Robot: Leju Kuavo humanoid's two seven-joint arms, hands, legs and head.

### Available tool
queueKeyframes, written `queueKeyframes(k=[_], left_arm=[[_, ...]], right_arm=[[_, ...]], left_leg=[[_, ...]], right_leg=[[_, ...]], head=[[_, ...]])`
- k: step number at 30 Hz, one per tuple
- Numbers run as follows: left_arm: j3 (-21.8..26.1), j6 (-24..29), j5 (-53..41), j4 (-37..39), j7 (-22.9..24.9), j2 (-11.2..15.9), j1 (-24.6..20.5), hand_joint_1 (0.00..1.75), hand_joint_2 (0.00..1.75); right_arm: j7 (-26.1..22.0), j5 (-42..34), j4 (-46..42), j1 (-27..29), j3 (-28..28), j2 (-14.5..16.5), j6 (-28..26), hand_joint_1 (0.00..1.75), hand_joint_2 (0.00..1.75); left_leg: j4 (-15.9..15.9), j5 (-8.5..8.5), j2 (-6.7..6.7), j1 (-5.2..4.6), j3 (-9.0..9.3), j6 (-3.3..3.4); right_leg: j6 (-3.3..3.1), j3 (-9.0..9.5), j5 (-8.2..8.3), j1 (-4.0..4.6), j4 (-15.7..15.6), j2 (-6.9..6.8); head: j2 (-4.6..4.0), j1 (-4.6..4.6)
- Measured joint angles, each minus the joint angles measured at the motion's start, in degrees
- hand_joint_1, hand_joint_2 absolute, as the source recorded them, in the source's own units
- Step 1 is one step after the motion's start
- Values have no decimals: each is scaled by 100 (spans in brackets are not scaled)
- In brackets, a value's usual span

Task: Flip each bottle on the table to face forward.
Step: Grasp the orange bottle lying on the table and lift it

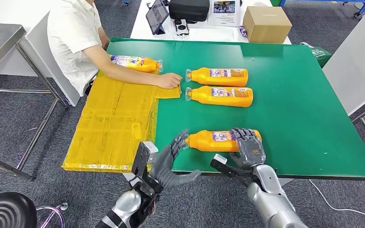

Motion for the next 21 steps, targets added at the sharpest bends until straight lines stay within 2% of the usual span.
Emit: queueKeyframes(k=[5, 13, 18, 21], left_arm=[[189, 281, 700, 264, -138, -89, 98, 0, 175], [301, 1015, 950, 216, -320, -227, 150, 0, 175], [307, 1297, 1230, 39, -560, -236, 230, 0, 175], [297, 1400, 1238, -178, -767, -225, 261, 0, 175]], right_arm=[[-274, 147, -664, 234, -345, 155, 0, 175, 175], [-356, 126, -1234, 381, -711, 304, 1, 175, 175], [-519, -74, -1445, 494, -1009, 448, 1, 175, 175], [-620, -486, -1492, 530, -1135, 560, 2, 175, 175]], left_leg=[[0, 1, -1, 0, -5, 0], [0, 1, -2, -2, -6, 1], [0, 0, -1, -2, -8, 0], [-1, 1, -1, 0, -8, 0]], right_leg=[[0, -5, 0, 0, 1, -1], [0, -5, 0, -2, 0, -1], [0, -7, 0, -1, 1, -1], [0, -8, 0, 0, 1, -1]], head=[[0, 0], [0, 0], [0, 1], [0, 1]])
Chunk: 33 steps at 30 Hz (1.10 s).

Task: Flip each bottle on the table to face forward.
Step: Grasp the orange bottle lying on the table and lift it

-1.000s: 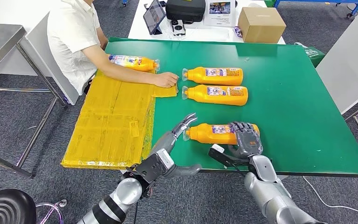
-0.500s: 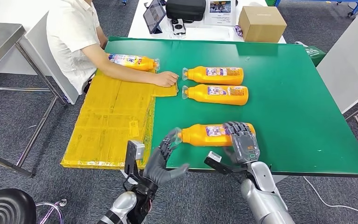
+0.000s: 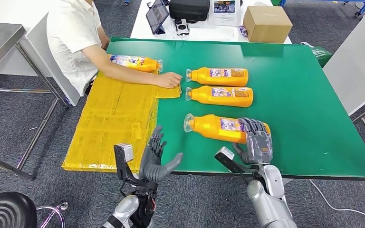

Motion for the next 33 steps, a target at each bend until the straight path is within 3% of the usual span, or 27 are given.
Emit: queueKeyframes(k=[4, 8, 16, 24, 33], left_arm=[[-64, -314, 249, -264, 141, 16, 26, 0, 175], [-171, -819, 619, -404, 271, 49, 84, 0, 175], [-230, -702, 948, -457, 518, 87, 127, 0, 175], [-333, -419, 988, -327, 470, 91, 53, 0, 175], [-399, -399, 995, -273, 450, 91, 14, 0, 175]], right_arm=[[-177, -919, -1, 23, 66, 159, 3, 175, 175], [-169, -1952, -86, 85, 568, 279, 90, 175, 175], [-109, -2833, -487, 225, 1464, 316, 249, 171, 175], [-32, -3067, -884, 347, 2088, 318, 421, 171, 175], [-15, -3119, -972, 369, 2303, 313, 422, 175, 175]], left_leg=[[-1, 0, 1, 1, 0, 0], [-1, 0, 1, 0, 0, 0], [-1, 0, 1, 0, 0, 0], [-1, 0, 1, 0, 0, 0], [-1, 0, 1, 0, 0, 0]], right_leg=[[0, 1, 0, 0, 1, 0], [0, 0, 0, 0, 1, 1], [-1, -2, -1, 0, 0, 1], [-1, -3, -1, 0, 0, 0], [-1, -2, -1, -1, 0, 0]], head=[[0, 1], [0, 1], [0, 1], [0, 0], [0, 1]])
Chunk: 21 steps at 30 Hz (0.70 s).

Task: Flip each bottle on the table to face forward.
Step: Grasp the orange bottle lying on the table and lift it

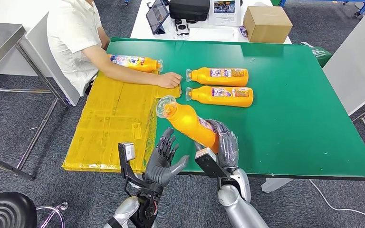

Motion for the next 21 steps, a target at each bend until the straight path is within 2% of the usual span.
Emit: queueKeyframes(k=[4, 11, 21], left_arm=[[-34, 153, -56, 5, -102, -5, -38, 0, 175], [-46, 1084, -699, 44, -806, -78, -340, 0, 175], [4, 1382, -1043, 48, -1190, -125, -545, 0, 175]], right_arm=[[-11, -59, -1, -2, 95, 8, 98, 175, 175], [-73, -299, -79, -2, 595, 90, 334, 175, 175], [-55, -464, -128, -89, 1148, 139, 779, 175, 175]], left_leg=[[0, 0, 0, 0, 0, 0], [0, 1, 0, 3, 0, -1], [0, 1, -1, 1, -1, -1]], right_leg=[[0, 0, 0, 0, 0, 0], [0, 0, 0, 1, 2, 0], [0, 0, 0, 0, 1, 0]], head=[[0, -1], [0, 0], [0, 0]])
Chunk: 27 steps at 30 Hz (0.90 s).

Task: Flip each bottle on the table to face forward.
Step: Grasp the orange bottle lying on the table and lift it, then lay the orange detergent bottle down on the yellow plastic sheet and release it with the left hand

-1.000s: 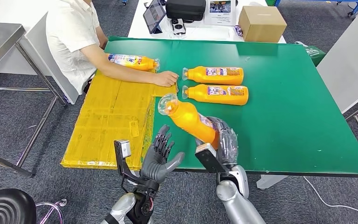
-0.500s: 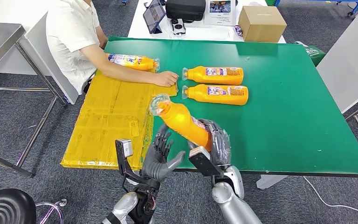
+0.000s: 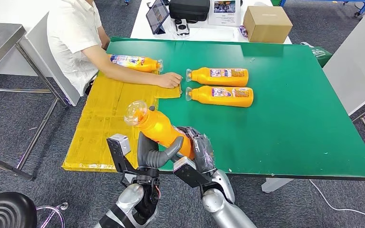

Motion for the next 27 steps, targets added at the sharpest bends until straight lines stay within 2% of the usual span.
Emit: queueKeyframes(k=[5, 11, 13, 14, 15, 17, 18, 19, 24, 27], left_arm=[[60, 63, -48, 3, -42, -25, -36, 0, 175], [126, -266, 253, 8, 332, -54, -44, 3, 175], [134, -312, 286, 8, 375, -56, -47, 84, 175], [139, -348, 329, 8, 409, -56, -50, 127, 175], [144, -404, 402, 8, 459, -57, -55, 168, 175], [178, -611, 635, 9, 593, -57, -63, 175, 175], [208, -744, 765, 10, 659, -56, -65, 175, 175], [247, -888, 907, 10, 729, -55, -66, 175, 175], [491, -1585, 1596, 53, 1182, 17, -80, 175, 175], [590, -1790, 1749, 97, 1294, 49, -81, 175, 175]], right_arm=[[9, -36, -1, -60, 145, 22, 45, 175, 175], [44, -111, 2, -72, 215, 27, 39, 174, 175], [44, -132, 2, -72, 221, 27, 39, 168, 175], [43, -141, 2, -72, 223, 27, 39, 157, 175], [42, -151, 2, -72, 224, 26, 39, 125, 175], [27, -187, 3, -72, 224, 19, 47, 44, 175], [5, -219, 4, -72, 225, 14, 57, 11, 175], [-33, -259, 3, -70, 226, 10, 68, 0, 175], [-321, -482, 2, -60, 233, 6, 122, 0, 175], [-392, -530, 2, -51, 245, 7, 142, 0, 175]], left_leg=[[0, 0, 0, 0, 0, 0], [0, 0, 0, 0, 0, 0], [0, 0, 0, 0, 0, 0], [0, 0, 0, 0, 0, 0], [0, 0, 0, 0, 0, 0], [0, 0, 0, 0, 0, 0], [0, 0, 0, 0, 0, 0], [0, 0, 1, 0, 0, 0], [0, 0, 1, 1, 1, 0], [0, 0, 1, 2, 1, 0]], right_leg=[[0, 0, 0, 0, 0, 0], [0, 0, 0, 0, 0, 0], [0, 0, 0, 0, 0, 0], [0, 0, 0, 0, 0, 0], [0, 0, 0, 0, 0, 0], [0, 0, 0, 0, 0, 0], [0, 0, 0, 0, 0, 0], [0, 0, 0, 0, 0, 0], [0, -1, 0, 1, 0, 0], [0, -1, 0, 1, 1, 0]], head=[[0, 0], [0, 1], [0, 1], [0, 1], [0, 1], [0, 1], [0, 1], [0, 1], [0, -1], [0, 0]])
